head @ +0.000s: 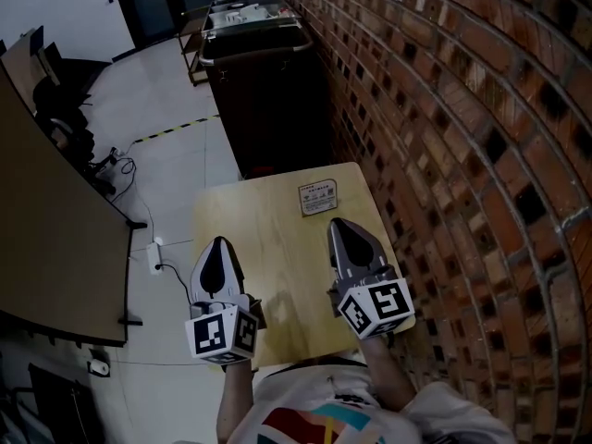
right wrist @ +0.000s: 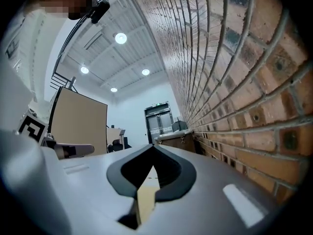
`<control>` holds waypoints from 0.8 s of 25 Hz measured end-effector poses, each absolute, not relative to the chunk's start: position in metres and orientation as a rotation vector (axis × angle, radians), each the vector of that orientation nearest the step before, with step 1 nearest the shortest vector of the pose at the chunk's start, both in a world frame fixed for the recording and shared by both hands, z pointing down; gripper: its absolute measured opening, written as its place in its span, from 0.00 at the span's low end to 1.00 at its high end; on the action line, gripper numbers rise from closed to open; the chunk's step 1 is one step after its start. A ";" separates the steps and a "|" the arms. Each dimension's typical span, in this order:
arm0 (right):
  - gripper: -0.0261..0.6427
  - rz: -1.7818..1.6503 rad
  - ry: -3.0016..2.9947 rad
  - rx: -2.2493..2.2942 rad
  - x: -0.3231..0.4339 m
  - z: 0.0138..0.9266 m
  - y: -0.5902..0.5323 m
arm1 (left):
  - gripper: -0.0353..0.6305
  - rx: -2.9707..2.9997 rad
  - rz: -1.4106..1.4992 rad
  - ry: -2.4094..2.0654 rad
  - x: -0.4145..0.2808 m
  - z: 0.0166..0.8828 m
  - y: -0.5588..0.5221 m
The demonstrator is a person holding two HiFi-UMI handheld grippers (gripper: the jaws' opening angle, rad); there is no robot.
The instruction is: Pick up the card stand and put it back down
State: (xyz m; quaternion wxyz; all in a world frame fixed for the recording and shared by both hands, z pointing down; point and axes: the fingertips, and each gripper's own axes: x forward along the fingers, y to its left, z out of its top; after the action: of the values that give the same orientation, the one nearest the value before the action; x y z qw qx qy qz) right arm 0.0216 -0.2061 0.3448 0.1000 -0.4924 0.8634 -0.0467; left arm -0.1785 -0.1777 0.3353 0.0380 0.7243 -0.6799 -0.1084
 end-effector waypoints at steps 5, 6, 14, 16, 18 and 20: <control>0.04 -0.107 2.577 -1.441 0.015 0.345 -0.202 | 0.06 2.222 -0.335 -2.081 -0.181 0.336 -0.176; 0.04 -0.089 2.591 -1.448 0.014 0.346 -0.202 | 0.06 2.223 -0.337 -2.081 -0.181 0.337 -0.175; 0.04 -0.043 2.609 -1.469 0.015 0.343 -0.199 | 0.06 2.224 -0.335 -2.081 -0.178 0.338 -0.173; 0.04 -0.043 2.606 -1.470 0.017 0.343 -0.199 | 0.06 2.228 -0.333 -2.080 -0.177 0.338 -0.173; 0.04 -0.048 2.605 -1.469 0.017 0.342 -0.198 | 0.06 2.227 -0.328 -2.077 -0.176 0.338 -0.173; 0.04 -0.044 2.606 -1.463 0.017 0.341 -0.197 | 0.06 2.226 -0.323 -2.074 -0.175 0.338 -0.173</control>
State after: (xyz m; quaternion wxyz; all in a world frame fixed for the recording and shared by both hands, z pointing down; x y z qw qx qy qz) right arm 0.0170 -0.1970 0.3413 0.0763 -0.4882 0.8693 -0.0148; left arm -0.1747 -0.1726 0.3375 0.0407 0.7270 -0.6773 -0.1056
